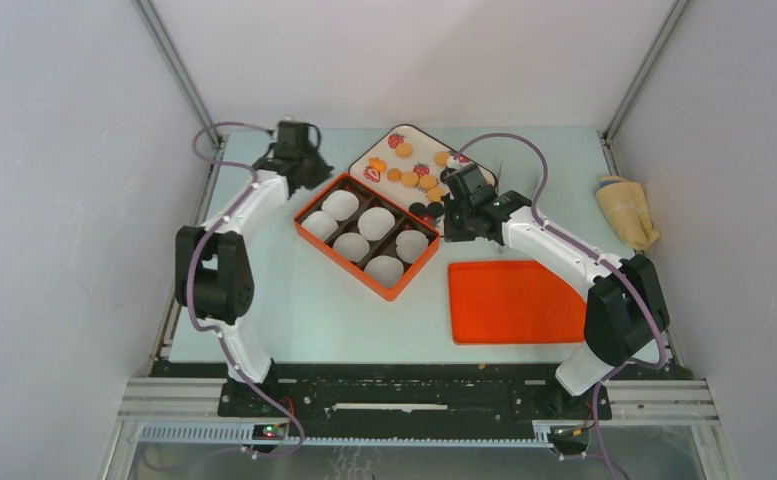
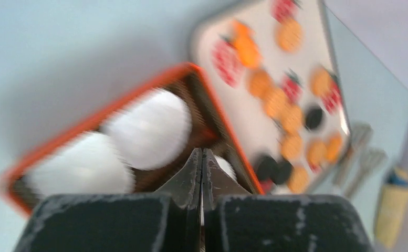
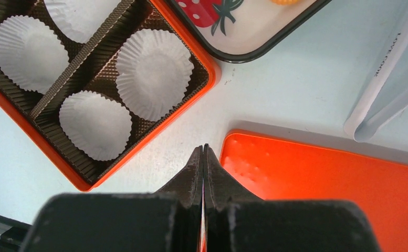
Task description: Pack the cookies
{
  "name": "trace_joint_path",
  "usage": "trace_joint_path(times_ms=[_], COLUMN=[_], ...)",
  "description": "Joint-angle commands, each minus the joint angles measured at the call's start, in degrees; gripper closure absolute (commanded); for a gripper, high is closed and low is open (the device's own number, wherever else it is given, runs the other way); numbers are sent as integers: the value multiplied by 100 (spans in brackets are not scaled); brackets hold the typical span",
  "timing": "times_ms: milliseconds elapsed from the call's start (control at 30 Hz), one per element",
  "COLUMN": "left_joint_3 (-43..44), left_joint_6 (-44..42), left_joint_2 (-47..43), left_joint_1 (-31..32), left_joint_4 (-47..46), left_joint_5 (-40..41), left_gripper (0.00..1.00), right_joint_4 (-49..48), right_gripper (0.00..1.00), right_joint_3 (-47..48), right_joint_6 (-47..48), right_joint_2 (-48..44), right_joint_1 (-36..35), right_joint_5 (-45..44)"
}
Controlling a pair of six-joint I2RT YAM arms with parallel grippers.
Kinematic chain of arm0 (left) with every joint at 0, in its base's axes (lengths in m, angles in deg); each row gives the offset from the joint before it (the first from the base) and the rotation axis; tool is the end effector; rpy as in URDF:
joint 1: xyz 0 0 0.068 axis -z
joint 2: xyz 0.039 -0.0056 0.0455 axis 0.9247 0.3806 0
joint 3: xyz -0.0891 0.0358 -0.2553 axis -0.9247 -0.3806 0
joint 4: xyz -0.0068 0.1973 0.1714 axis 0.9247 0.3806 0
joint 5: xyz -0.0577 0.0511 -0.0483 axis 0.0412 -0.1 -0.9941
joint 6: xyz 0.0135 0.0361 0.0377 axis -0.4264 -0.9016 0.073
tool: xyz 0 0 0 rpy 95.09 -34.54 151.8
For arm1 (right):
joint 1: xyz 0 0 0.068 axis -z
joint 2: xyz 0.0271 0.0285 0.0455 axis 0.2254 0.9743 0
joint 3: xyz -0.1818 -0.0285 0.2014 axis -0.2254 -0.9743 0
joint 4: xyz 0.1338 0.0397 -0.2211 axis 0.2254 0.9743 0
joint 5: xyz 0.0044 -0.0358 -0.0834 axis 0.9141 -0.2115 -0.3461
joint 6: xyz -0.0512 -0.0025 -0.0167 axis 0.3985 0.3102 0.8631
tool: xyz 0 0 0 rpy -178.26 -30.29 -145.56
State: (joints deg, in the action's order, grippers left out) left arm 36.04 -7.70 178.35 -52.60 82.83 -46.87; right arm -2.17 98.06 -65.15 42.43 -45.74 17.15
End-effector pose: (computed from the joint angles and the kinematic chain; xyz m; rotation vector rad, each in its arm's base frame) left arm 0.4020 -0.1074 0.2793 -0.5643 2.2347 -0.5234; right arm 0.2944 0.1848 0.2660 -0.2029 2.4914 0.2712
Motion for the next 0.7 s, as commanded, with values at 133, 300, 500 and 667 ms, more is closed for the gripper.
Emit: trace_joint_path(times_ms=[133, 300, 500, 667], left_joint_3=[1021, 1798, 1665, 802], left_joint_6=[-287, -447, -523, -528], left_joint_2=[953, 1715, 1930, 1675], left_joint_1=[-809, -826, -834, -826], left_joint_4=[901, 1302, 1382, 1177], left_joint_5=[988, 1159, 1293, 1224], left_gripper=[100, 100, 100, 100], right_joint_4=[-266, -508, -500, -578], right_gripper=[100, 100, 100, 100], right_joint_3=[39, 52, 436, 582], right_joint_6=[-148, -191, -244, -207], right_joint_2=[-125, -100, 197, 525], right_joint_1=[79, 239, 603, 661], right_joint_5=[214, 164, 242, 334])
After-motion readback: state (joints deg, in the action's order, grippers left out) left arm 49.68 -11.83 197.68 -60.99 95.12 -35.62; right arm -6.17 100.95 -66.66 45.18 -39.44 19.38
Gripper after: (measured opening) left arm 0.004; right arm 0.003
